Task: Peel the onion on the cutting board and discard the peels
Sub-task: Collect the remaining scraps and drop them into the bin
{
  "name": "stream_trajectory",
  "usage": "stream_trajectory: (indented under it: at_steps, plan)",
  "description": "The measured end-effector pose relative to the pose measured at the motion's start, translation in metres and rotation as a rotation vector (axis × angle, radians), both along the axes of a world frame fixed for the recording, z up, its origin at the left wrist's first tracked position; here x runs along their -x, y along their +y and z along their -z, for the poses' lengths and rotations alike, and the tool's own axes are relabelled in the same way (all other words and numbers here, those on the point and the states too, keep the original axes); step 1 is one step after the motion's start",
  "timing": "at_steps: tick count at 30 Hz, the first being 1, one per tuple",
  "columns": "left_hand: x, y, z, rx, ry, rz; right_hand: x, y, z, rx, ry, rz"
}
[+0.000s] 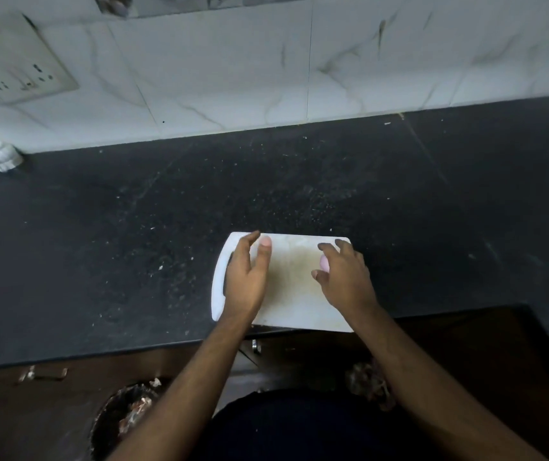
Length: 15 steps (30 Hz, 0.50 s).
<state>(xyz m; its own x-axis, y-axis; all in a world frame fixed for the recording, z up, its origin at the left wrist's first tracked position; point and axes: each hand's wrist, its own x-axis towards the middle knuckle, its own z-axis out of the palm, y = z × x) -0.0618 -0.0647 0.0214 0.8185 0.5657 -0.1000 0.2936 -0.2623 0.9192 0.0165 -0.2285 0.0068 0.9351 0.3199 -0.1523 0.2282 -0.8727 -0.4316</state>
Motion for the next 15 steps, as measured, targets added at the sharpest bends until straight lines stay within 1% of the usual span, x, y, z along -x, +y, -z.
stream_trajectory:
  at_steps: [2, 4, 5, 6, 7, 10, 13, 15]
  plan:
    - [0.001, 0.005, 0.015, -0.196, 0.168, 0.139, -0.001, -0.001, 0.013, -0.004, -0.003, -0.034]
    - [0.006, 0.011, 0.027, -0.385, 0.366, 0.360, -0.002, -0.001, 0.019, -0.033, -0.047, -0.056]
    - [0.010, 0.014, 0.032, -0.455, 0.438, 0.468, -0.003, 0.000, 0.019, -0.055, -0.062, -0.065]
    - [0.015, 0.017, 0.035, -0.506, 0.477, 0.552, -0.004, 0.003, 0.018, -0.089, -0.065, -0.076]
    - [0.019, 0.019, 0.038, -0.554, 0.497, 0.590, -0.004, 0.008, 0.015, -0.126, -0.056, -0.087]
    - [0.021, 0.014, 0.044, -0.669, 0.492, 0.549, -0.003, 0.021, 0.015, -0.197, -0.008, -0.118]
    - [0.017, -0.003, 0.047, -0.762, 0.512, 0.498, -0.007, 0.023, 0.019, -0.174, 0.014, -0.121]
    - [0.014, -0.009, 0.047, -0.771, 0.509, 0.487, -0.010, 0.021, 0.022, -0.149, 0.015, -0.124]
